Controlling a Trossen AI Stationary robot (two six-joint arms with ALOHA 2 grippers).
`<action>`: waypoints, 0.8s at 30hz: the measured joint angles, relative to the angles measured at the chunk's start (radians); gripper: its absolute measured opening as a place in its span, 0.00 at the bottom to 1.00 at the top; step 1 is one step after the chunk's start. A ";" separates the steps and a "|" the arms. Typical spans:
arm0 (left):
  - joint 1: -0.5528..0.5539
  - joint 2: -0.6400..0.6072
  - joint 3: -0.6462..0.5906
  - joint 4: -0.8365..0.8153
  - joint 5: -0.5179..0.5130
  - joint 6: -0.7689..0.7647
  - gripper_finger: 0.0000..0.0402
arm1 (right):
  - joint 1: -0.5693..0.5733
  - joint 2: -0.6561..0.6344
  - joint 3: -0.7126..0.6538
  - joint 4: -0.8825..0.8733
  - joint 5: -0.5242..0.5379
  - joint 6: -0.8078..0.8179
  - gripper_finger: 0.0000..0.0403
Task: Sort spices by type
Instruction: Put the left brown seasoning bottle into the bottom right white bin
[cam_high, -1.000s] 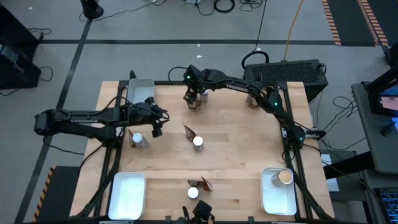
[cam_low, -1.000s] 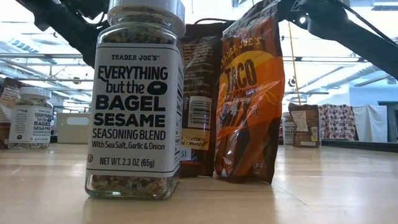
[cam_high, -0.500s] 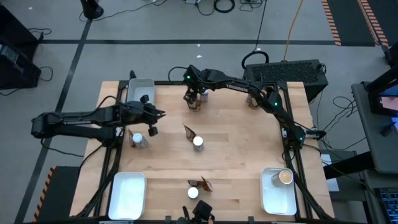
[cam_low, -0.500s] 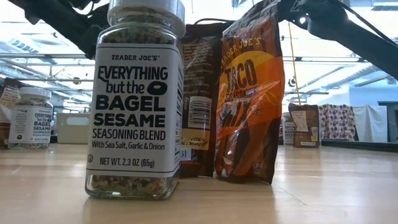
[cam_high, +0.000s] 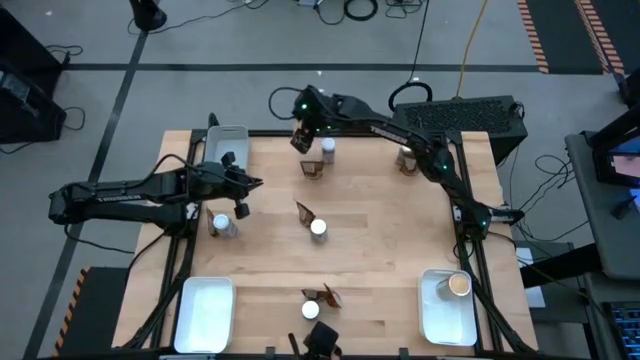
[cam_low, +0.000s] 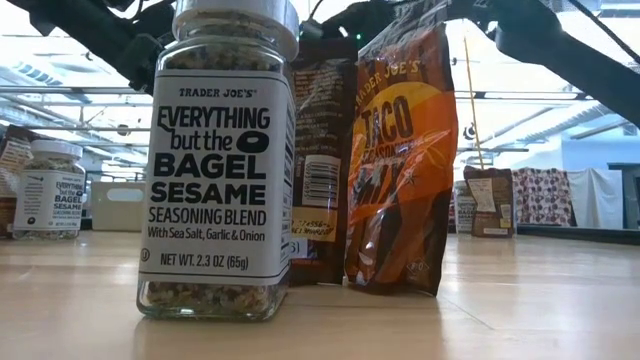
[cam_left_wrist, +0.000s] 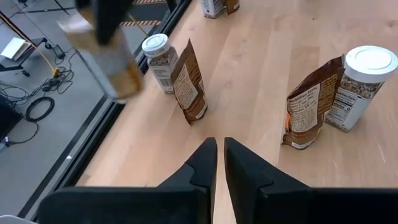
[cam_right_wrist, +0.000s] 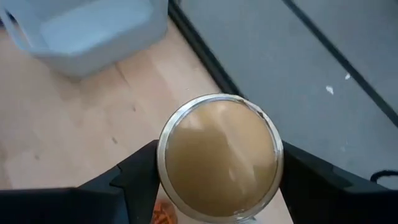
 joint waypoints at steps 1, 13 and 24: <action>0.000 0.000 0.000 -0.003 0.000 0.000 0.09 | 0.000 -0.022 -0.013 0.010 -0.003 0.003 0.63; -0.005 0.000 0.000 -0.004 0.016 -0.001 0.09 | 0.044 -0.216 -0.015 -0.154 -0.082 0.086 0.63; -0.035 0.000 0.000 -0.001 0.021 -0.018 0.09 | 0.214 -0.294 -0.015 -0.368 -0.164 0.087 0.63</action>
